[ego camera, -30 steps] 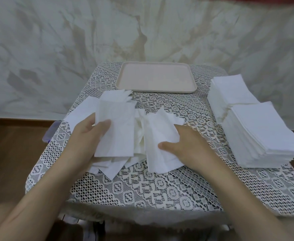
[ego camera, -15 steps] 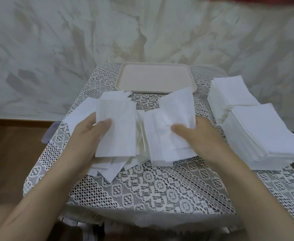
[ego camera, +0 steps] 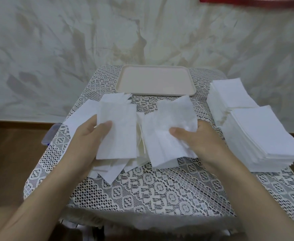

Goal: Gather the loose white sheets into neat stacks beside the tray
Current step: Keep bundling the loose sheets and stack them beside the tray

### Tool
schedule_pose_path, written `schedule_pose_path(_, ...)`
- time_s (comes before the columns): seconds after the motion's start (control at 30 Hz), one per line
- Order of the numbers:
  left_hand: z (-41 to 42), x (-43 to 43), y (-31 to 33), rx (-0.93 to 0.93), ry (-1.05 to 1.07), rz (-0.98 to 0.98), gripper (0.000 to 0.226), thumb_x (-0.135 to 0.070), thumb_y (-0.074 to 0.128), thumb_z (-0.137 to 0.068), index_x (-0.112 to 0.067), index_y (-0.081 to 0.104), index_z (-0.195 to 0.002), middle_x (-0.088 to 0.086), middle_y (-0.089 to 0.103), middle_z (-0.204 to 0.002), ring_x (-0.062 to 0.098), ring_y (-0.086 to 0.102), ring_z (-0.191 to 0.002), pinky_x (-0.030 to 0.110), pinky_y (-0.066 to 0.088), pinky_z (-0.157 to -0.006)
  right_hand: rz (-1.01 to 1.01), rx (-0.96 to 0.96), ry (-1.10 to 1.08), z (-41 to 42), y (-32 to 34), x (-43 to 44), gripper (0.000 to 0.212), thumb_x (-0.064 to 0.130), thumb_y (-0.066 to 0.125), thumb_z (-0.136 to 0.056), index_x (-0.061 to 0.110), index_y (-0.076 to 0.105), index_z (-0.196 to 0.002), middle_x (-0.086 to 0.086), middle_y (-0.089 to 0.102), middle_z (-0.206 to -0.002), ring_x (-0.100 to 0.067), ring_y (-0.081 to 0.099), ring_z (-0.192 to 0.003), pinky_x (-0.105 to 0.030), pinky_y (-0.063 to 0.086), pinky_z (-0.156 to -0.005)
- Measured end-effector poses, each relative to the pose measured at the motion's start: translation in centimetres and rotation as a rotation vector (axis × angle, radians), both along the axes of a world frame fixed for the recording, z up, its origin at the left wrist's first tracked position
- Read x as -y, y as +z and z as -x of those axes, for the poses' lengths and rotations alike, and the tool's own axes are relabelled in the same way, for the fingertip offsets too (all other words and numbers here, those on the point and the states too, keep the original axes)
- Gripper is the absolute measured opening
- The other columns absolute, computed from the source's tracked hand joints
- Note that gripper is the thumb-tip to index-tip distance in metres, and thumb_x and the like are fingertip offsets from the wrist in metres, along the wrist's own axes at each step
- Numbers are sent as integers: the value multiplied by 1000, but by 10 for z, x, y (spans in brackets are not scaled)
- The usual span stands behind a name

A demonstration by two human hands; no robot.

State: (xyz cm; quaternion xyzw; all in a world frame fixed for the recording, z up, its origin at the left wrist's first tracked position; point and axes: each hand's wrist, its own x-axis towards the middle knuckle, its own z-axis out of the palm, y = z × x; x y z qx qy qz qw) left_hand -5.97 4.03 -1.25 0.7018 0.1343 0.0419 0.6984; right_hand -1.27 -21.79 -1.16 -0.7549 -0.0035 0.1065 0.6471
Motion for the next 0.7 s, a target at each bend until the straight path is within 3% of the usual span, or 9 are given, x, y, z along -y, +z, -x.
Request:
schedule_pose_path(0.13,2,4,4,6,-9,25,28,-24,51,-110,-32,77,-112,2,79,-112,29,74,-107,47,59,-82,-207,9,-5,8,13,-9,8,15,74,-91,17,75,-99,2,80,-98,-17,77,-93,-39,61,-81)
schedule_pose_path(0.3,6,13,3,-20,-37,73,33,-31,49,-110,-39,80,-103,4,79,-110,33,73,-108,54,63,-83,-251,29,13,13,14,-23,7,13,73,-91,16,76,-97,-2,80,-98,-20,77,-92,-44,63,-80)
schedule_pose_path(0.33,7,17,3,-15,-53,76,32,-32,48,-111,-38,79,-107,4,80,-108,33,74,-103,54,64,-80,-238,29,22,13,13,-27,6,13,73,-92,16,76,-96,-3,80,-98,-21,77,-91,-44,64,-79)
schedule_pose_path(0.37,8,21,3,-9,-65,79,31,-32,46,-111,-33,77,-112,3,80,-101,29,76,-92,45,65,-70,-218,28,28,14,10,-31,5,14,73,-92,16,76,-96,-2,80,-97,-21,78,-90,-43,64,-78)
schedule_pose_path(0.43,9,28,2,2,-89,112,31,-29,43,-112,-19,71,-118,-5,76,-73,11,70,-60,23,53,-46,-174,28,35,16,5,-38,4,16,73,-93,18,76,-94,3,80,-93,-15,77,-85,-36,64,-74)
schedule_pose_path(0.5,12,34,3,6,-103,150,30,-27,39,-113,-12,66,-115,-12,62,-52,0,57,-41,15,42,-38,-132,41,45,17,2,-43,4,19,72,-94,20,76,-95,7,80,-91,-12,77,-84,-34,62,-75)
schedule_pose_path(0.6,12,36,2,19,-123,196,32,-29,39,-112,-10,64,-113,-13,59,-47,-2,55,-39,14,42,-38,-124,46,35,17,1,-45,4,20,72,-95,20,76,-95,6,80,-91,-14,77,-85,-41,62,-84)
schedule_pose_path(0.7,15,37,6,6,-152,208,32,-29,41,-111,-10,66,-117,-9,67,-58,3,60,-44,15,44,-40,-131,51,41,19,1,-48,5,19,71,-95,20,76,-95,5,80,-92,-14,77,-85,-44,62,-86)
